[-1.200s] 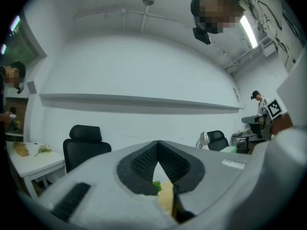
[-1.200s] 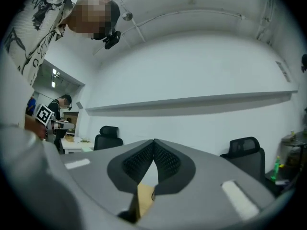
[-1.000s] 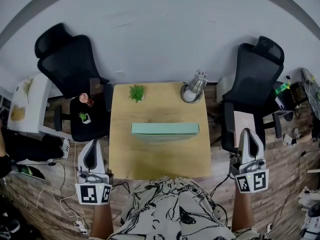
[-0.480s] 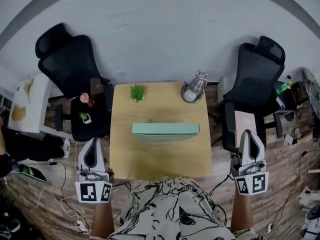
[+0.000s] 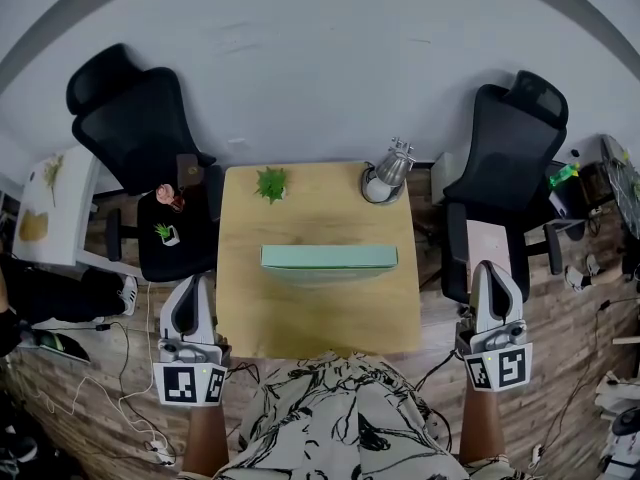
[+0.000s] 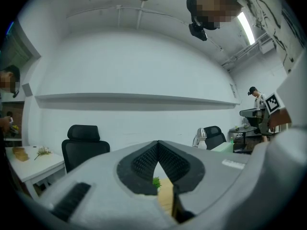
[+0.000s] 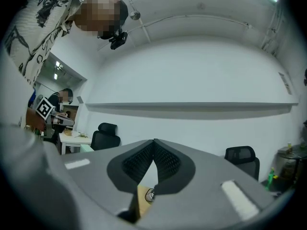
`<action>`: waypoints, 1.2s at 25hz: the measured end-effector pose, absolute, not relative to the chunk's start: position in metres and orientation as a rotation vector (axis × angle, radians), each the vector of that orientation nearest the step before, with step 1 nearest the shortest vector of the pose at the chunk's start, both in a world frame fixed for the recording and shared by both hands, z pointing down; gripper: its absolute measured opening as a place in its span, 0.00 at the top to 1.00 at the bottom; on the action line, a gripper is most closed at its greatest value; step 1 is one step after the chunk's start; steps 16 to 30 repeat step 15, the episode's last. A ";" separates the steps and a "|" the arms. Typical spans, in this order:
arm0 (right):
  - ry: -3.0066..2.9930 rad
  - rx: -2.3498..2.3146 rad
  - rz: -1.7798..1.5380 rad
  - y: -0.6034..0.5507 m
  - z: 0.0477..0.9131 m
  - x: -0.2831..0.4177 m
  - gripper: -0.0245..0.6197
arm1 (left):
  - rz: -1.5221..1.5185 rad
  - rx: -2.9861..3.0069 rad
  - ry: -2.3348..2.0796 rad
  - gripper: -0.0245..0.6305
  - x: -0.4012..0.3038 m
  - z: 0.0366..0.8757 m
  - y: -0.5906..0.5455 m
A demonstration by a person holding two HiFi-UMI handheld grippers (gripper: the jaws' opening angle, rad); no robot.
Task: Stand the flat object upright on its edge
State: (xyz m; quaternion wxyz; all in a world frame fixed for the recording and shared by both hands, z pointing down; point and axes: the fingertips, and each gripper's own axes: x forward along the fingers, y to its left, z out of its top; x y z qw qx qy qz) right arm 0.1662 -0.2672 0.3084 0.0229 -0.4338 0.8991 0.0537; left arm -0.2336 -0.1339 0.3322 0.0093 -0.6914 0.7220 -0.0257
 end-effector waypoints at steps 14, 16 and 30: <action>2.798 -1.345 0.164 -0.265 0.312 0.163 0.96 | -0.096 -2.191 2.207 0.96 -0.225 0.332 -0.139; 2.800 -1.345 0.162 -0.265 0.313 0.163 0.96 | -0.100 -2.191 2.206 0.96 -0.224 0.332 -0.139; 2.800 -1.345 0.162 -0.265 0.313 0.163 0.96 | -0.100 -2.191 2.206 0.96 -0.224 0.332 -0.139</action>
